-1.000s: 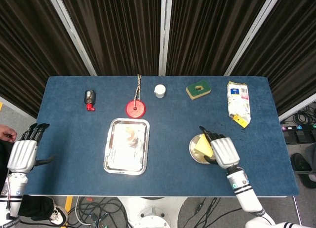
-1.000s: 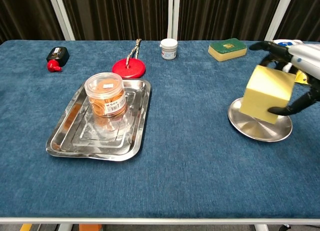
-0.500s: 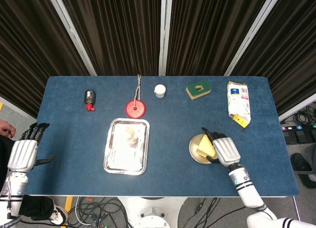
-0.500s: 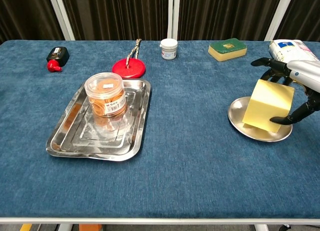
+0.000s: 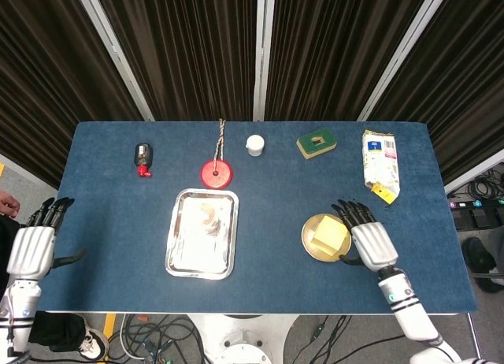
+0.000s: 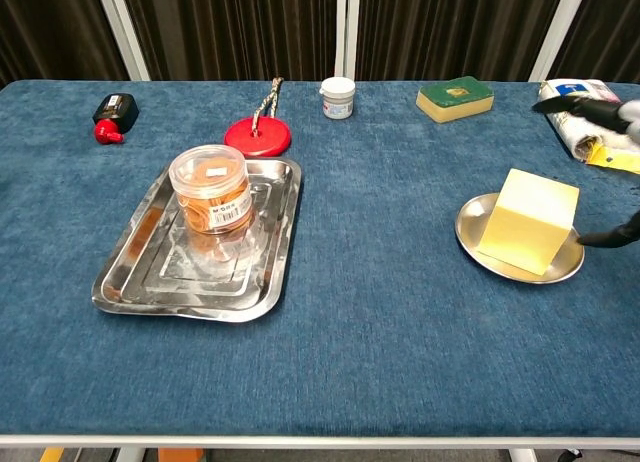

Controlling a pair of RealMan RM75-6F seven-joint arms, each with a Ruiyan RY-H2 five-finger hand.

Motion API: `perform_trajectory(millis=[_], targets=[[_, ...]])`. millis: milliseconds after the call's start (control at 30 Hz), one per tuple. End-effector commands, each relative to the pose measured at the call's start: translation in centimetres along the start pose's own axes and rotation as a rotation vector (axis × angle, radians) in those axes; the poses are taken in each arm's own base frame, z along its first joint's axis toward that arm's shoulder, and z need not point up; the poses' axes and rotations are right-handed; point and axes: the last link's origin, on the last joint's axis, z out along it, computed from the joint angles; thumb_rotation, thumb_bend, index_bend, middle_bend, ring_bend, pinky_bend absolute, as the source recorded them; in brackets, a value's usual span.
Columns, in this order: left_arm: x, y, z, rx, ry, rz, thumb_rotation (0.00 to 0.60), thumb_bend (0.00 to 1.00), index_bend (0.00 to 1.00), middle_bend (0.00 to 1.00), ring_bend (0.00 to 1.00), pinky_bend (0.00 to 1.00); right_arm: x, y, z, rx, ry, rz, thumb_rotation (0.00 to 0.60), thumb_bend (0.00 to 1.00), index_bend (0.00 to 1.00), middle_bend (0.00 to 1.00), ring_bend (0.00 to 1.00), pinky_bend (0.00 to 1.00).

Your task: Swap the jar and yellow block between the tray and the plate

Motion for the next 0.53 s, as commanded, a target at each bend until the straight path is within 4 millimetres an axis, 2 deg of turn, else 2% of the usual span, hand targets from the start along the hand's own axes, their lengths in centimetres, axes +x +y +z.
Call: perform_trajectory(millis=[33, 133, 233, 333, 533], targets=[[0.3, -0.4, -1.4, 0.005, 0.013, 0.025, 0.600, 0.06, 0.11, 0.11, 0.05, 0.19, 2.0, 2.5, -4.4, -0.067, 0.104, -0.133, 0.600, 0.00, 0.00, 0.00, 0.00, 0.00], [0.1, -0.6, -2.5, -0.001, 0.014, 0.057, 0.600, 0.06, 0.12, 0.11, 0.05, 0.19, 2.2, 4.4, -7.4, -0.171, 0.139, -0.197, 0.600, 0.00, 0.00, 0.00, 0.00, 0.00], [-0.1, -0.7, -3.3, -0.012, -0.004, 0.080, 0.600, 0.06, 0.12, 0.11, 0.05, 0.18, 2.1, 5.9, -9.5, -0.257, 0.155, -0.202, 0.600, 0.00, 0.00, 0.00, 0.00, 0.00], [0.1, -1.1, -3.6, -0.010, 0.010, 0.146, 0.600, 0.06, 0.13, 0.11, 0.05, 0.17, 2.1, 6.9, -10.6, -0.309, 0.177, -0.223, 0.600, 0.00, 0.00, 0.00, 0.00, 0.00], [0.2, -1.8, -3.8, 0.035, 0.012, 0.228, 0.600, 0.06, 0.13, 0.11, 0.05, 0.16, 2.5, 7.5, -11.2, -0.345, 0.215, -0.243, 0.600, 0.00, 0.00, 0.00, 0.00, 0.00]])
